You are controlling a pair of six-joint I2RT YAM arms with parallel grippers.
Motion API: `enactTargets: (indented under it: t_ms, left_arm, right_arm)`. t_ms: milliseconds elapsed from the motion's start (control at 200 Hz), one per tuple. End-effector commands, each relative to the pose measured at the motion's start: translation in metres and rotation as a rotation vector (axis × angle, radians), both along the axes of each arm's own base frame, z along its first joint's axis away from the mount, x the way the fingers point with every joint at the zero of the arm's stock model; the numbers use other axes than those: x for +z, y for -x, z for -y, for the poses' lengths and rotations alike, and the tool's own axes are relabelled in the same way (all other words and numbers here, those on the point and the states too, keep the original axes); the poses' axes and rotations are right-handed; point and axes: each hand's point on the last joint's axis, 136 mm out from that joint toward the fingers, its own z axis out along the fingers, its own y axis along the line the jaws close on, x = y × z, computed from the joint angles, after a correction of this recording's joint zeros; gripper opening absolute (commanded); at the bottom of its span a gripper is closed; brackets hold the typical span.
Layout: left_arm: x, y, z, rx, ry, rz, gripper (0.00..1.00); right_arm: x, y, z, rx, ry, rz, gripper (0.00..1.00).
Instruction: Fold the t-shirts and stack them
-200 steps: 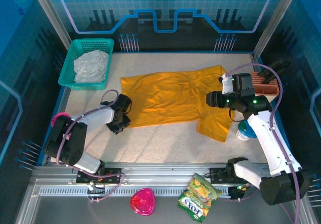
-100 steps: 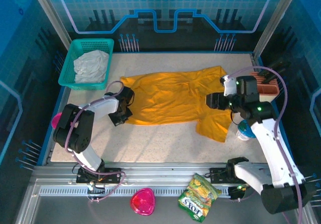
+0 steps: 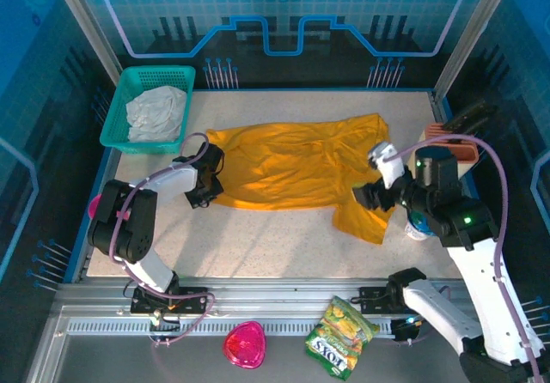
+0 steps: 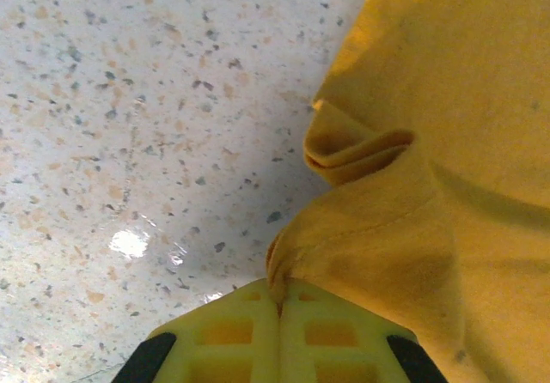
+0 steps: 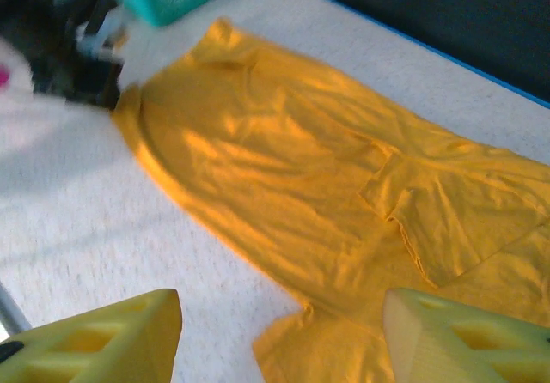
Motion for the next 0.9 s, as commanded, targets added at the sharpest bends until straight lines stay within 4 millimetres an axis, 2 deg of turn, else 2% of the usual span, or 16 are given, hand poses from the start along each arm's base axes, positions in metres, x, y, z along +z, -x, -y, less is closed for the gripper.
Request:
enactTargets:
  t_ms: [0,130,205,230,365,540,891]
  left_arm:
    - [0.009,-0.004,0.005,-0.056,0.036,0.025,0.00]
    - [0.014,-0.005,0.004,-0.083,0.036,0.031,0.00]
    - [0.018,-0.008,0.003,-0.086,0.042,0.038,0.00]
    - [0.020,-0.009,0.004,-0.088,0.045,0.041,0.00]
    - [0.026,-0.011,0.005,-0.089,0.065,0.060,0.00]
    - [0.035,-0.011,0.004,-0.089,0.064,0.078,0.00]
    - [0.041,-0.004,0.000,-0.099,0.063,0.073,0.00]
  right_arm:
    - [-0.058,0.029,0.023,0.165,0.370,-0.038,0.62]
    - [-0.113,0.041,0.042,0.264,0.647,-0.140,0.61]
    - [-0.137,0.045,0.045,0.339,0.748,-0.188,0.60]
    - [-0.153,0.051,0.047,0.374,0.784,-0.227,0.60]
    - [-0.194,0.066,0.059,0.527,0.959,-0.328,0.59]
    - [-0.220,0.073,0.075,0.585,1.081,-0.415,0.59]
    - [-0.241,0.047,0.079,0.540,1.139,-0.464,0.58]
